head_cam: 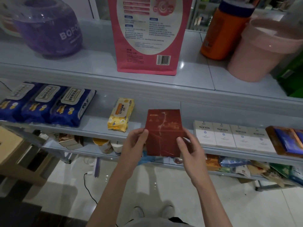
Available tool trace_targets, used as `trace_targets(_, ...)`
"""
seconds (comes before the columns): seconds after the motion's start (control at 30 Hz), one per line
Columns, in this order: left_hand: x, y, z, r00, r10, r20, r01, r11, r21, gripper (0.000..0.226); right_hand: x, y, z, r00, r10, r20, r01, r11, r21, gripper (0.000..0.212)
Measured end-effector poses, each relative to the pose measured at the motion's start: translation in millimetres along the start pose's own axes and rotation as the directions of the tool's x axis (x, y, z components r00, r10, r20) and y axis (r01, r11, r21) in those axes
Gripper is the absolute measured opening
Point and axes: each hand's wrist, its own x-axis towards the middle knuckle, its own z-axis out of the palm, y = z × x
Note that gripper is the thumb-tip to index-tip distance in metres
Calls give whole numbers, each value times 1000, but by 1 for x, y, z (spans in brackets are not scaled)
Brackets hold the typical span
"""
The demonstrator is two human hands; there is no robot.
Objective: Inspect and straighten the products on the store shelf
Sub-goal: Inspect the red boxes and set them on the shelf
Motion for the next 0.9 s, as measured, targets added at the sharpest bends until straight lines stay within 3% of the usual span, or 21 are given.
trace_targets(0.1,3,-5,-1,997,43,66,-50,992,120,43,2,4,-1,1000,31,-1,-31,999,8,50)
trace_targets(0.2,7,-9,-4,991,95,99,-113,975,193,48,1,6,-2,998,55,-16,-55,998,25,54)
trace_targets(0.33,6,-6,-3,983,142,115,-165,959,232,53,2,3,-2,994,61,-88,-54,995,81,25)
trace_targets(0.57,7,-6,1,983,140,116,-161,968,195,49,3,1,-2,991,73,-113,-63,994,86,21)
trace_targets(0.9,5,-10,-1,998,30,50,-37,989,143,38,-1,-6,-2,996,-64,67,67,997,-48,46)
